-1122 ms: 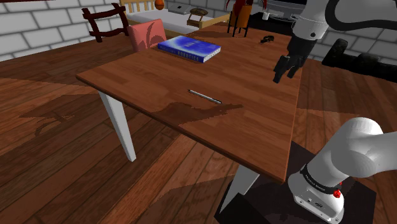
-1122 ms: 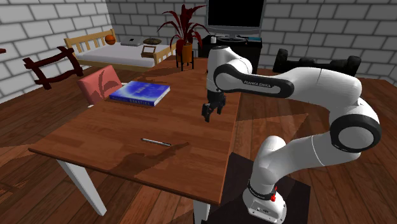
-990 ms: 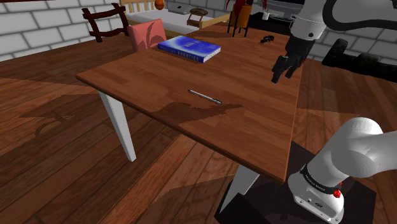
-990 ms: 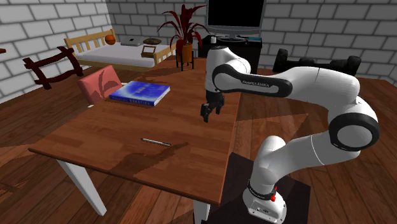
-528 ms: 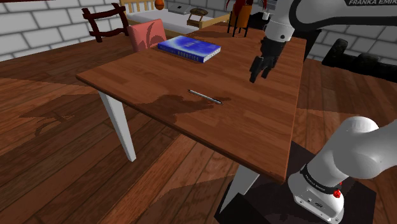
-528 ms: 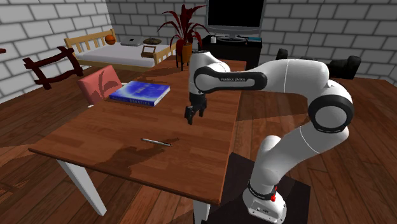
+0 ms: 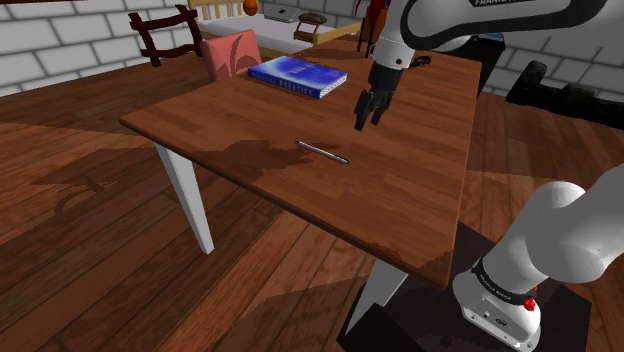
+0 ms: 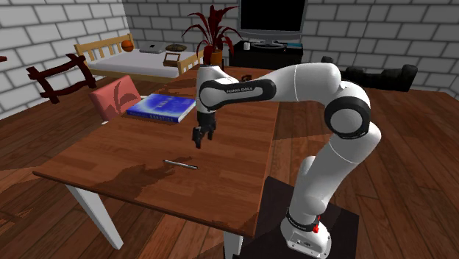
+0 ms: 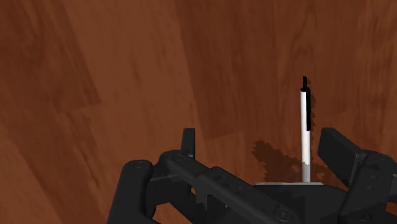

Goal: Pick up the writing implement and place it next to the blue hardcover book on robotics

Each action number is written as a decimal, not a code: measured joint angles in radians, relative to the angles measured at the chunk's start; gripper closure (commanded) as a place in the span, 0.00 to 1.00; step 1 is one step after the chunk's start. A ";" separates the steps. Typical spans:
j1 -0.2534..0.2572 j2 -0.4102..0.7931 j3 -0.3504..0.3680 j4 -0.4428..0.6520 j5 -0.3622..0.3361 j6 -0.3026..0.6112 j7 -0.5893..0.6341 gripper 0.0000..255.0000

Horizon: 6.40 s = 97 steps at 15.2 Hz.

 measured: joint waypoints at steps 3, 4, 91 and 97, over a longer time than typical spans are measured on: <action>0.027 0.098 0.003 0.079 0.046 0.016 -0.046 0.00; 0.034 0.129 0.004 0.102 0.061 0.023 -0.063 0.00; -0.189 0.814 -0.102 0.956 0.223 -0.258 -0.459 1.00; -0.186 0.813 -0.102 0.913 0.224 -0.218 -0.471 1.00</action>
